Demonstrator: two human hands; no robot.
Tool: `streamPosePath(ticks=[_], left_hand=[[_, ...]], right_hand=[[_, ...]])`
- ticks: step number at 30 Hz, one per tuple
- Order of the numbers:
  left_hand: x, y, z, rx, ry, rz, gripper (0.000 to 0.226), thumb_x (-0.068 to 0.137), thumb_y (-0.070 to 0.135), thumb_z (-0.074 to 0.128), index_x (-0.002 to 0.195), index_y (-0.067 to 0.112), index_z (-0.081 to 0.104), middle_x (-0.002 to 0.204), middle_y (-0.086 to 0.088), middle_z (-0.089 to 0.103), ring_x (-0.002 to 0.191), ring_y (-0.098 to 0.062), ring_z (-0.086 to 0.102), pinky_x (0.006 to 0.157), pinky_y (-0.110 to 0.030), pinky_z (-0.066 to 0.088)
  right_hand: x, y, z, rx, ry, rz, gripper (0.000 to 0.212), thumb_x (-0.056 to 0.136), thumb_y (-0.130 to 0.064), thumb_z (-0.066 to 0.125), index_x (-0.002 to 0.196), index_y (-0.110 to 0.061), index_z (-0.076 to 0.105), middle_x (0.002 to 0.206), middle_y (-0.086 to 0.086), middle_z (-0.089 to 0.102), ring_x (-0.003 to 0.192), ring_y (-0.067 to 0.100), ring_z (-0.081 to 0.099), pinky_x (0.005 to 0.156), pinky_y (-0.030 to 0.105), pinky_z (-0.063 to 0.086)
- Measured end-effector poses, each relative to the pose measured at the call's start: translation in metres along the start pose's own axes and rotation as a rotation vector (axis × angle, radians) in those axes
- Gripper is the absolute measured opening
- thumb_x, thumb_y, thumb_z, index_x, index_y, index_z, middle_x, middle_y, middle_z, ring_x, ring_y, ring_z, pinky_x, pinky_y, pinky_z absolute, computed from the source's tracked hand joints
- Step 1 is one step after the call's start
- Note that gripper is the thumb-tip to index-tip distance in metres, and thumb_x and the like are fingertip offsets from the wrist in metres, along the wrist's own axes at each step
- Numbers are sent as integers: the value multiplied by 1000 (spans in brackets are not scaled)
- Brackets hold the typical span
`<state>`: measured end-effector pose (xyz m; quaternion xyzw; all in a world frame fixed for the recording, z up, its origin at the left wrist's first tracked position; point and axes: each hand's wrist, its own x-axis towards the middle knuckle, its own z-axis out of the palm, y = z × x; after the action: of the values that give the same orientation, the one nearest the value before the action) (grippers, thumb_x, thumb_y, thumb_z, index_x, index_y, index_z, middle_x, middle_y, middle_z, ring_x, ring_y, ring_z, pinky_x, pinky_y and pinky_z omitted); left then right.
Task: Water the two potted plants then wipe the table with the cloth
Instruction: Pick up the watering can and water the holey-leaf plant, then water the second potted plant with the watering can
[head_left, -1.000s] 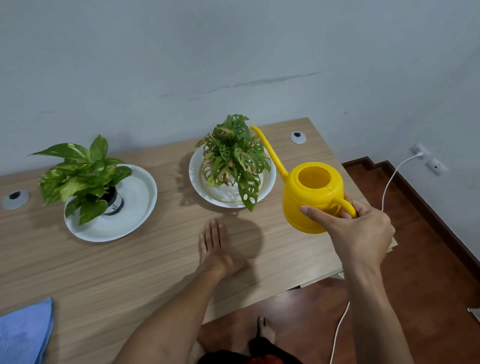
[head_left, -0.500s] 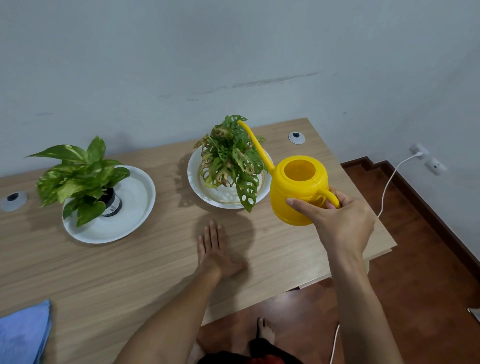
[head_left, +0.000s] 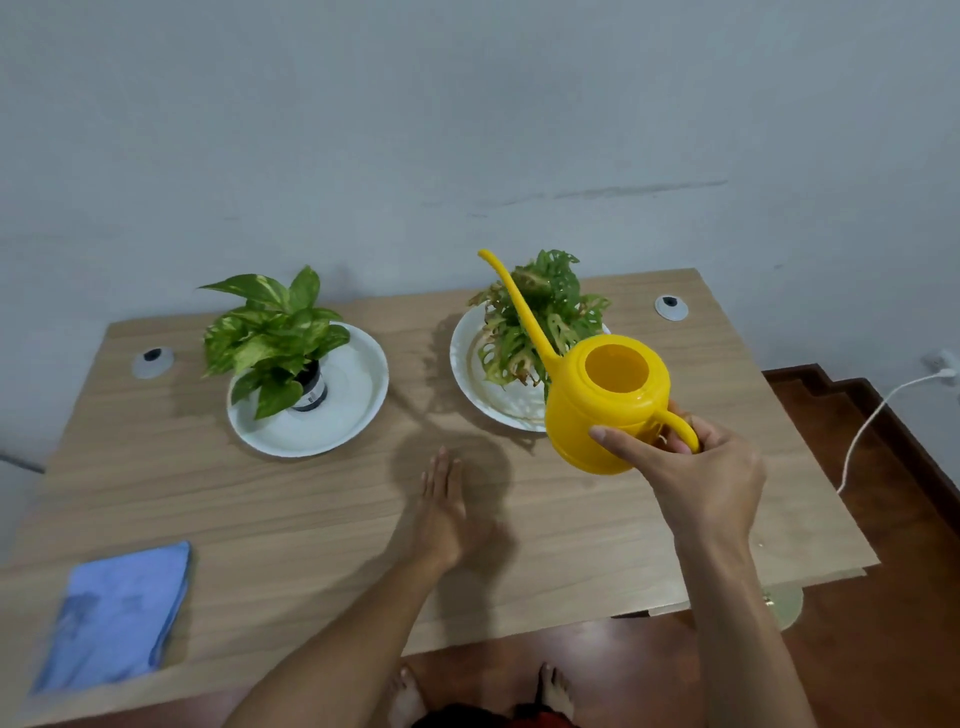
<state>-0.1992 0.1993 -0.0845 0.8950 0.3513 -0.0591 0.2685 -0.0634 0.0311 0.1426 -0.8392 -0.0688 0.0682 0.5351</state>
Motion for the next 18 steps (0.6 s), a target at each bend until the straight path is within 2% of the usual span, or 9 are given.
streamPosePath(ticks=[3,7,9,11,14,16,18], left_hand=[[-12,-28,-15,26,34,-72,108,90,69,54,160,3,5,168,-14,-10,156,-26,-10,120,-28,-14],[-25,-67,-29,14,68,-158,109,88,71,54,159,1,9,169,-16,-3,157,-29,-6,117,-28,-16],[-30,-83,-35,14,63,-209,110,87,70,56,159,1,10,169,-17,-1,157,-30,-5,116,-28,-16],[-34,-99,-40,9,62,-251,111,86,67,60,159,0,9,169,-17,-1,157,-30,-6,117,-29,-16],[-39,-124,-46,16,46,-287,113,86,64,61,159,0,4,168,-17,-7,156,-30,-10,123,-33,-12],[-40,-137,-49,24,37,-297,115,86,64,61,159,0,0,168,-18,-11,155,-31,-14,125,-37,-9],[-42,-150,-52,34,17,-299,119,83,70,57,158,0,-3,166,-20,-16,154,-33,-17,125,-40,-9]], right_hand=[[-6,-7,21,3,-70,8,57,34,-59,90,76,-24,75,65,-2,71,66,17,69,67,44,61],[-21,-20,55,9,-184,-21,83,31,-63,90,102,-22,77,93,-1,77,80,2,70,77,39,61],[-31,-27,73,-9,-218,-38,76,34,-60,91,98,-22,77,101,-3,77,82,4,71,77,40,61],[-42,-35,89,-37,-236,-67,65,36,-55,92,86,-17,76,95,-4,77,80,10,72,74,43,60],[-59,-46,113,-76,-247,-120,59,36,-57,91,69,-13,71,87,8,75,80,26,72,69,48,59],[-69,-53,124,-83,-261,-125,47,37,-55,91,59,-23,66,72,6,74,74,24,72,67,47,58],[-78,-60,134,-86,-270,-139,44,37,-56,91,59,-29,66,63,-2,71,69,19,71,67,46,58]])
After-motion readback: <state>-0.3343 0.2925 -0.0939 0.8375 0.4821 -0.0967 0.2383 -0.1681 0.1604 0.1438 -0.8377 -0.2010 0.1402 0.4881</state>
